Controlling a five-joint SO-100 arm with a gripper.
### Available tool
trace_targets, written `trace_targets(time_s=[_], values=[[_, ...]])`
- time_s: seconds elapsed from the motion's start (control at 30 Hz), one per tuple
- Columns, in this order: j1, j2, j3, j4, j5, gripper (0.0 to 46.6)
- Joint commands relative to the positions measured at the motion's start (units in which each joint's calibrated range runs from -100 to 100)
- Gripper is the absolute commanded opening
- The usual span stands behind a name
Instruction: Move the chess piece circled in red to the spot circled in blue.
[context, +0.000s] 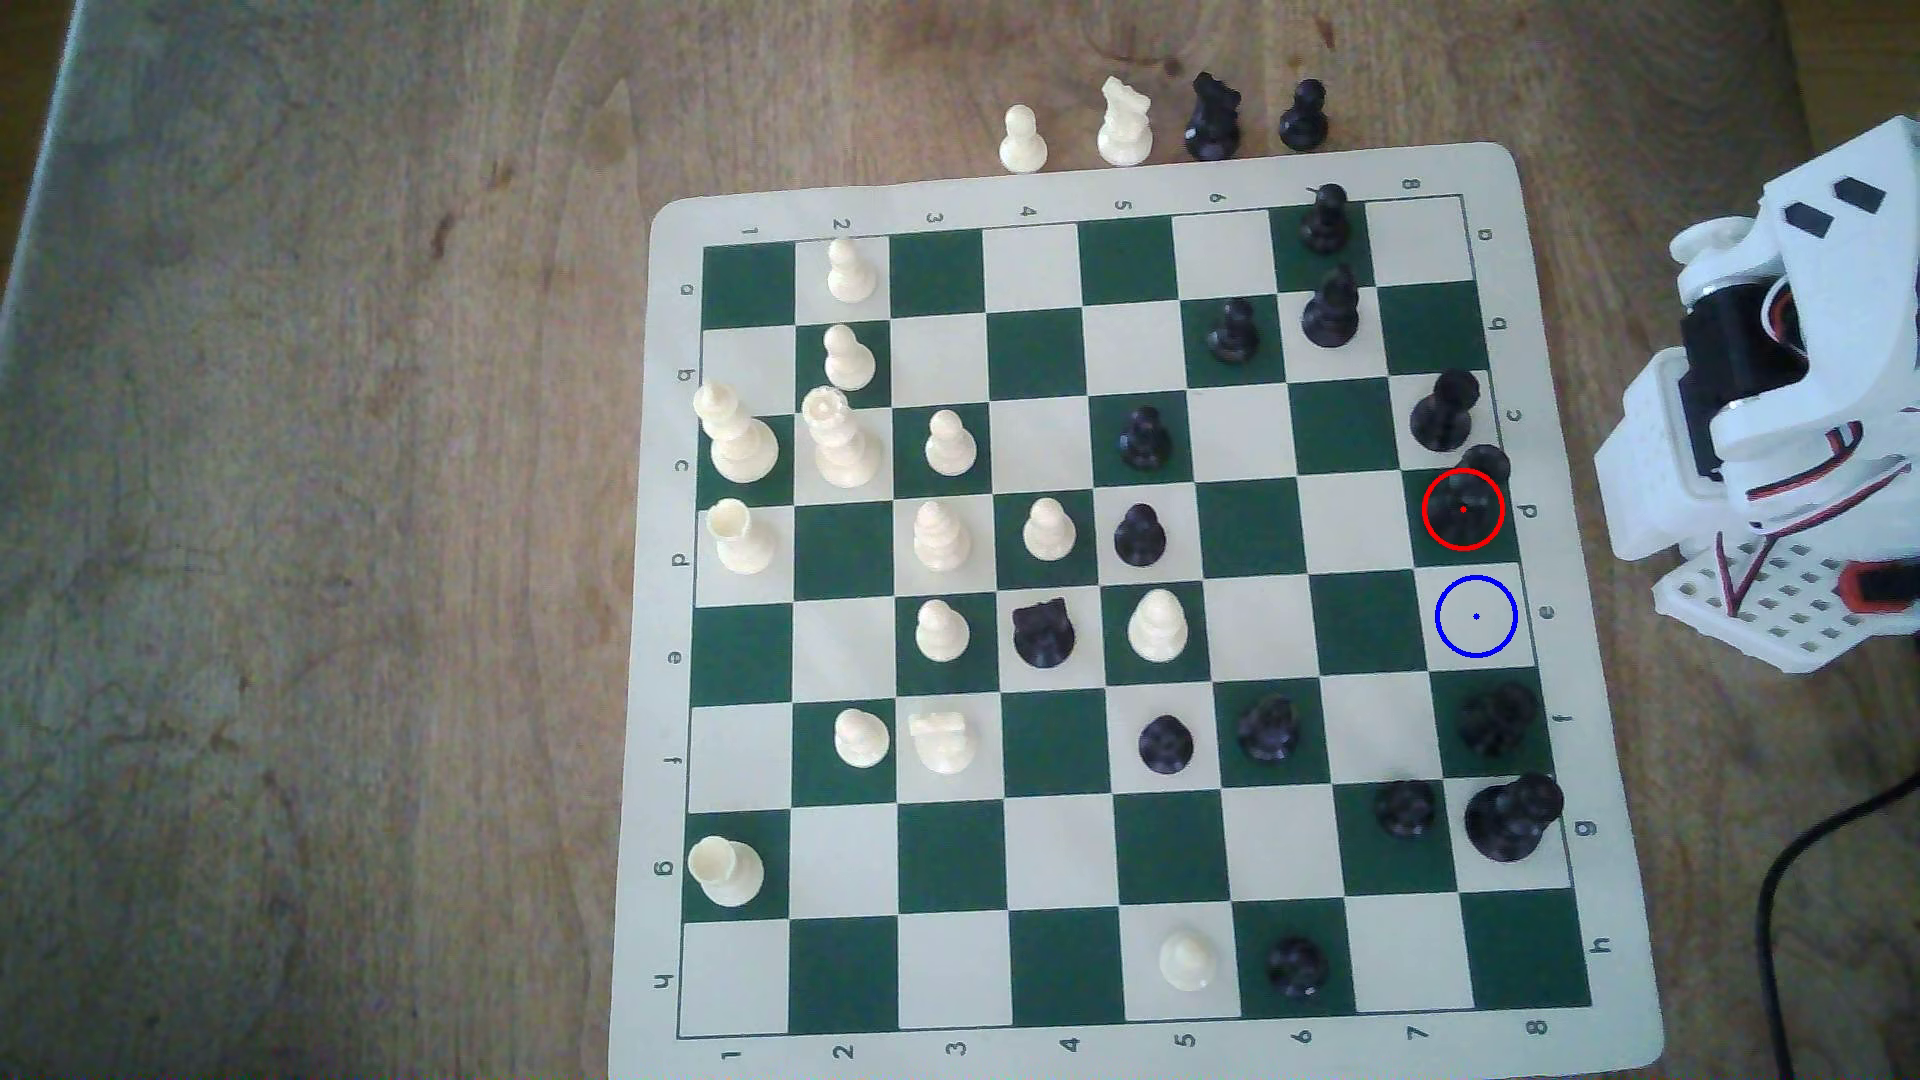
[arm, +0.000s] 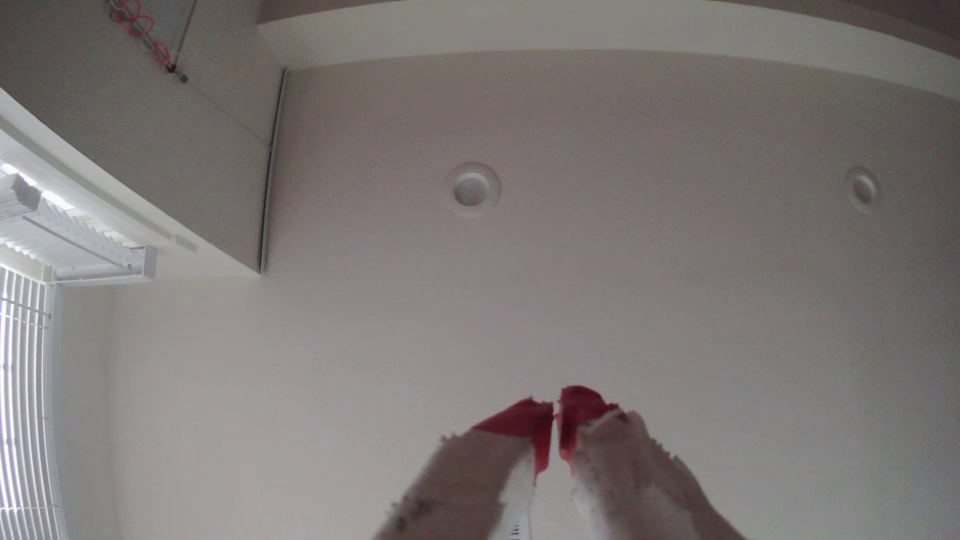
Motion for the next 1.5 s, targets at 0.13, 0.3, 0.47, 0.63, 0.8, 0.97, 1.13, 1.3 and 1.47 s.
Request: trace_targets(time_s=[0.13, 0.3, 0.47, 0.63, 0.8, 0.97, 1.13, 1.3, 1.47], values=[[4.1, -0.2, 0.9, 7.6, 0.1, 0.4], [6.1, -0.2, -2.5, 19.3, 0.1, 0.3], [6.5, -0.2, -6.6, 32.0, -0.2, 0.3], [7.0, -0.2, -11.2, 45.7, -0.2, 0.3], [9.5, -0.2, -17.0, 68.3, -0.3, 0.2], [15.2, -0.2, -23.0, 94.9, -0.4, 0.2], [16.9, -0.2, -28.7, 116.6, -0.4, 0.2], [16.4, -0.1, -38.8, 141.9, 0.0, 0.2], [13.4, 0.0, -43.9, 158.1, -0.2, 0.2]])
